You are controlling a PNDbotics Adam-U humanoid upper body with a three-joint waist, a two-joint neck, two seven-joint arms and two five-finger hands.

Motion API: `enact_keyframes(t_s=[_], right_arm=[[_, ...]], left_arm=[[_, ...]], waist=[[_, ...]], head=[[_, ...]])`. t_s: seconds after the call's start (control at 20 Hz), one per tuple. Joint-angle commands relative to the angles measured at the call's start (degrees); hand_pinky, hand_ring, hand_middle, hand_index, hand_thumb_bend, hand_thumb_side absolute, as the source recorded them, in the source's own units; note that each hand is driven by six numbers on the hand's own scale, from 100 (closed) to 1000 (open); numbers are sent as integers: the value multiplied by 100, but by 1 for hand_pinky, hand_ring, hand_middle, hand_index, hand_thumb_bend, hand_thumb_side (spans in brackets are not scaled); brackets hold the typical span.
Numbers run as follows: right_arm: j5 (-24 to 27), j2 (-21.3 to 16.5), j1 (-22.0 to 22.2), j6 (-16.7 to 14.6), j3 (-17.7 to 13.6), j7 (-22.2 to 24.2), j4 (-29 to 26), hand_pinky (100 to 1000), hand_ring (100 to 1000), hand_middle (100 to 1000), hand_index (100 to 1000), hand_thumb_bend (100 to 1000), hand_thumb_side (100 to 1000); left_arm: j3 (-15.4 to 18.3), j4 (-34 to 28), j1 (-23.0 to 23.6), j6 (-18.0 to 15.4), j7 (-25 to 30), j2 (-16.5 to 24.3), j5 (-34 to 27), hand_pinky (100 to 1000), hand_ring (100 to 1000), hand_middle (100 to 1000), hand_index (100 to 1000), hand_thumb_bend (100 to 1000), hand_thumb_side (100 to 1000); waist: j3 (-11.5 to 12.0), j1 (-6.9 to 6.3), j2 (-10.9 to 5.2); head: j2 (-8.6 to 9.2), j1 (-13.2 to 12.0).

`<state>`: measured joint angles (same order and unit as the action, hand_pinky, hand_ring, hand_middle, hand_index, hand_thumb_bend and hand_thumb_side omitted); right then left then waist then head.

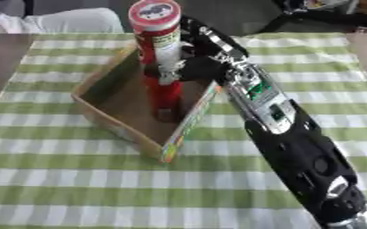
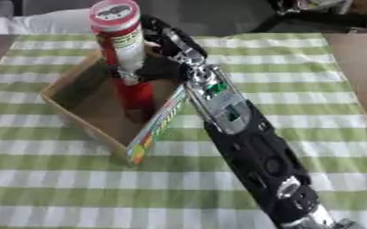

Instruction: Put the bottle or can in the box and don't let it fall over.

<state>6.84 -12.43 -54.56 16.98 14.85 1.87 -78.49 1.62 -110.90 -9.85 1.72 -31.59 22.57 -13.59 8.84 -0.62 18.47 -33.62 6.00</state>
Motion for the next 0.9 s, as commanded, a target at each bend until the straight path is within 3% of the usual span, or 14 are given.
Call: enact_keyframes(t_s=[0.05,0.2,0.4,0.65,0.9], right_arm=[[84,-160,-61,49,-41,4,-253,1000,1000,1000,1000,702,108],[86,-213,-11,51,-83,-31,-296,1000,1000,1000,1000,692,100],[207,-697,473,-57,-384,-242,-668,1000,1000,1000,1000,689,100],[533,-1356,1061,-67,-695,-556,-1194,1000,1000,1000,1000,683,100],[797,-1768,1417,-63,-950,-902,-1498,1000,1000,1000,993,673,100]], left_arm=[[74,-84,1,-2,-8,129,39,717,767,760,803,388,365],[86,-82,18,-2,-14,139,44,717,765,759,802,388,365],[127,-80,74,-3,-55,159,63,717,765,759,801,389,365],[109,-78,74,5,-44,151,57,716,764,758,801,388,366],[117,-79,87,14,-49,163,62,716,763,758,801,390,364]], waist=[[1,-23,-172],[-43,-33,-183],[-226,-82,-214],[-257,-114,-228],[-288,-139,-242]], head=[[7,-30],[2,-84],[-16,-229],[-23,-234],[-26,-257]])
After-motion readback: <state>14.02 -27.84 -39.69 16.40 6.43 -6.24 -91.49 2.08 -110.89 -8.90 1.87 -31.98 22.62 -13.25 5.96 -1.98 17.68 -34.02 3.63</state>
